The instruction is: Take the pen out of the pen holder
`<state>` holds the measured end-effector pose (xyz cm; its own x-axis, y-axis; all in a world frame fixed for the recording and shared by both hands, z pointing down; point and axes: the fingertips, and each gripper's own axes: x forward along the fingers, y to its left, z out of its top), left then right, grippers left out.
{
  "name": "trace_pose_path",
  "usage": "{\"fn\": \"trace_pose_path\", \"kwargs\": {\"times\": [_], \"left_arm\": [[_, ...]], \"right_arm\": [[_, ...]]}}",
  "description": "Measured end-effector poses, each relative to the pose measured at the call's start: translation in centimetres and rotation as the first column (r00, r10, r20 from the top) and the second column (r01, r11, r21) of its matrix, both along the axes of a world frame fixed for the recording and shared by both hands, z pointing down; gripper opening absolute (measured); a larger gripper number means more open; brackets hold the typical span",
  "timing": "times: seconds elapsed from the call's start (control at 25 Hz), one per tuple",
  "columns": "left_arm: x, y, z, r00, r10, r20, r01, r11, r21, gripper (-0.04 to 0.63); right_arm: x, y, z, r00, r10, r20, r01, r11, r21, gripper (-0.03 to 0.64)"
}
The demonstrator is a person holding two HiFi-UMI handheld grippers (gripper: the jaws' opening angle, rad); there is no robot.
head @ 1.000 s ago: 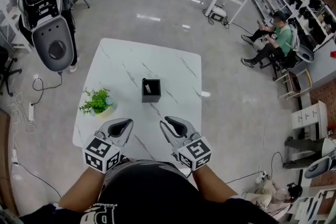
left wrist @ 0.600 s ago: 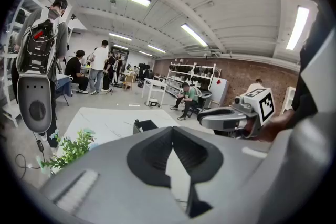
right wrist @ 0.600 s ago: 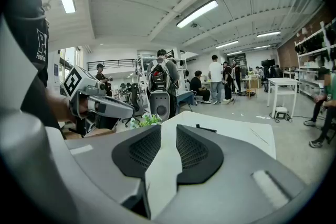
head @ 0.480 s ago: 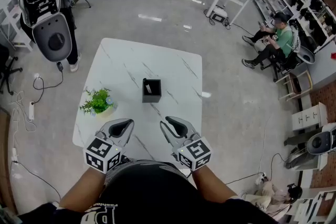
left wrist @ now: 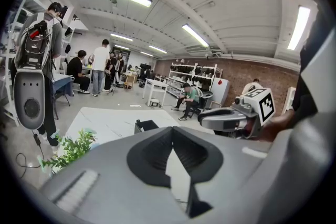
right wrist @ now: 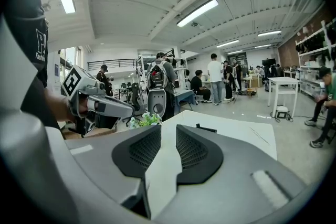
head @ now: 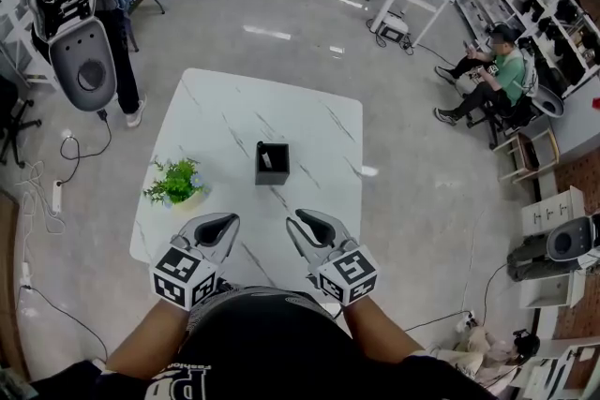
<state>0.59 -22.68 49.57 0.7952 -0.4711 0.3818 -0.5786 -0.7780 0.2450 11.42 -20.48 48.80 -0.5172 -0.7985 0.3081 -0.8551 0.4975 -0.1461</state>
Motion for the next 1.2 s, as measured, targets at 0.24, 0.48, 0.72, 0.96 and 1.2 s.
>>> {"fn": "trace_pose_path", "kwargs": {"times": [0.24, 0.48, 0.72, 0.96, 1.2], "left_arm": [[-0.1, -0.1, 0.1, 1.000, -0.003, 0.005, 0.003, 1.000, -0.001, 0.057], [-0.7, 0.0, 0.4, 1.000, -0.015, 0.013, 0.015, 1.000, -0.011, 0.057], [-1.4, 0.2, 1.5, 0.999, -0.032, 0.025, 0.033, 0.999, -0.035, 0.057], [-2.3, 0.2, 1.5, 0.998, -0.064, 0.025, 0.065, 0.997, -0.046, 0.057], [-2.8, 0.6, 1.9, 0.996, -0.082, 0.025, 0.083, 0.995, -0.056, 0.057]], "right_arm": [[0.3, -0.7, 0.1, 1.000, -0.001, -0.011, 0.001, 1.000, -0.002, 0.066], [1.0, -2.6, 0.9, 0.997, 0.001, -0.074, -0.001, 1.000, 0.000, 0.066], [0.8, -5.6, 3.3, 0.991, -0.012, -0.132, 0.008, 1.000, -0.030, 0.066], [0.2, -8.8, 3.8, 0.990, -0.023, -0.138, 0.017, 0.999, -0.041, 0.066], [-0.3, -11.6, 5.2, 0.987, -0.036, -0.158, 0.026, 0.997, -0.066, 0.066]]}}
